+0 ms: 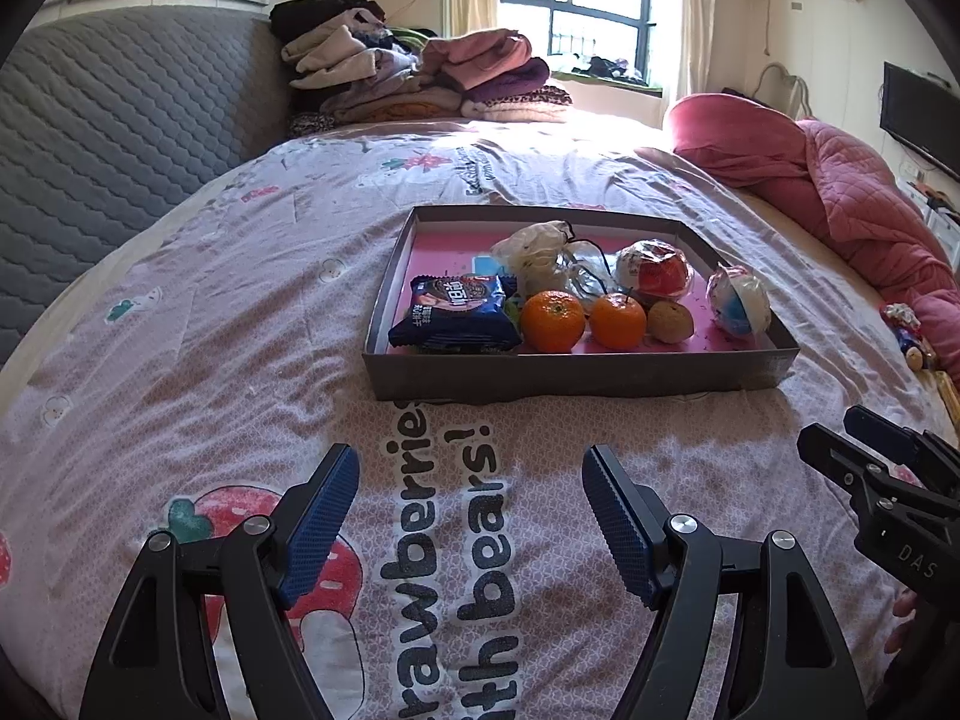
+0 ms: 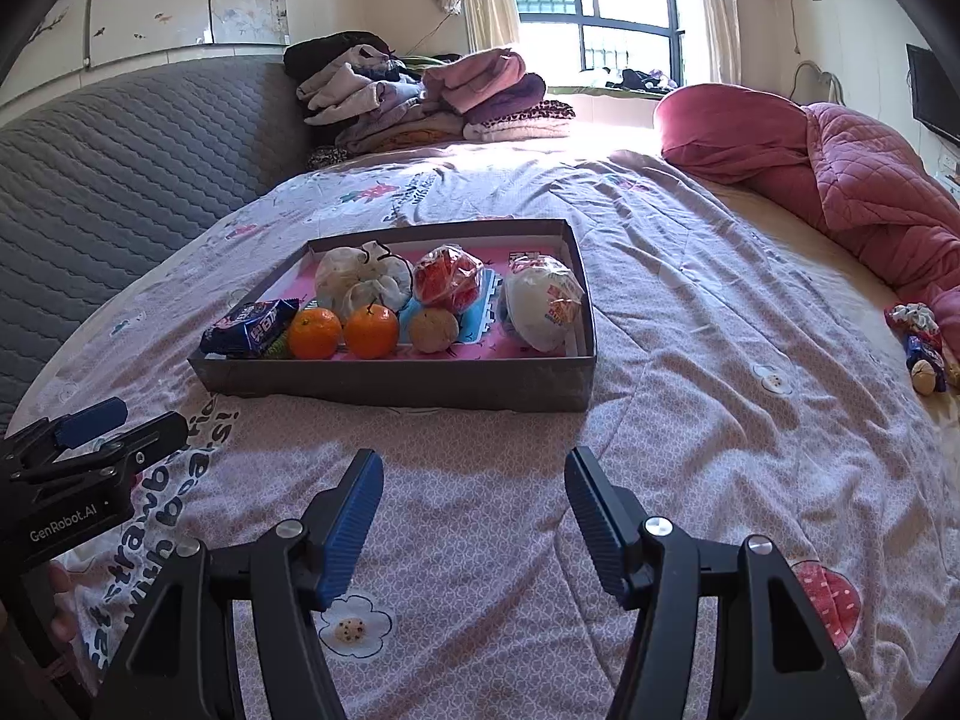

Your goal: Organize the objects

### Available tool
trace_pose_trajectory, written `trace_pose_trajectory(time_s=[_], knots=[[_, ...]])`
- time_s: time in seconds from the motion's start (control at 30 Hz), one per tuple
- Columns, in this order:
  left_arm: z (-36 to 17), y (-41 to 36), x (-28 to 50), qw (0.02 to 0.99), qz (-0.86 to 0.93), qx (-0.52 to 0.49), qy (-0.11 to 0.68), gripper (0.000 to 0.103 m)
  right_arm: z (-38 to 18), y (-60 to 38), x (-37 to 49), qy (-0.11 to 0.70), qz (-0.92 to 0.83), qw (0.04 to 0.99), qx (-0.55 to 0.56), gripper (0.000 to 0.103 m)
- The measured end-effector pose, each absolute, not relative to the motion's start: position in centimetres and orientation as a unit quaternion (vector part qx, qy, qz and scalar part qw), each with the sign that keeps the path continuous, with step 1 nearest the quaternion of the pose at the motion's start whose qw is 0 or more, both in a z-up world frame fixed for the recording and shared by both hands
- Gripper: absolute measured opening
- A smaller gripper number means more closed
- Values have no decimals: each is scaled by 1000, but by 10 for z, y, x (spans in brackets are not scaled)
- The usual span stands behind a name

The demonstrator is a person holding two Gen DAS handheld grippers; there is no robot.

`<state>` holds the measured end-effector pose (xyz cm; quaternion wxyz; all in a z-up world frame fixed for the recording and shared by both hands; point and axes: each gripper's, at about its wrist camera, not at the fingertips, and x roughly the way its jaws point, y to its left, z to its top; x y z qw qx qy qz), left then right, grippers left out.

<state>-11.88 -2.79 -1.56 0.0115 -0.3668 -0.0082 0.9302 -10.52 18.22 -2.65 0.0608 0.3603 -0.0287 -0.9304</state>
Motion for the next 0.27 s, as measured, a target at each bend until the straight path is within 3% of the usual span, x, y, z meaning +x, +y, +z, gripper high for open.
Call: trace_pose_trajectory(time_s=[0.27], knots=[[-21,-27,-121,10,929,-371,-3,78,-29,184,-107,-32,-929,59,365,62]])
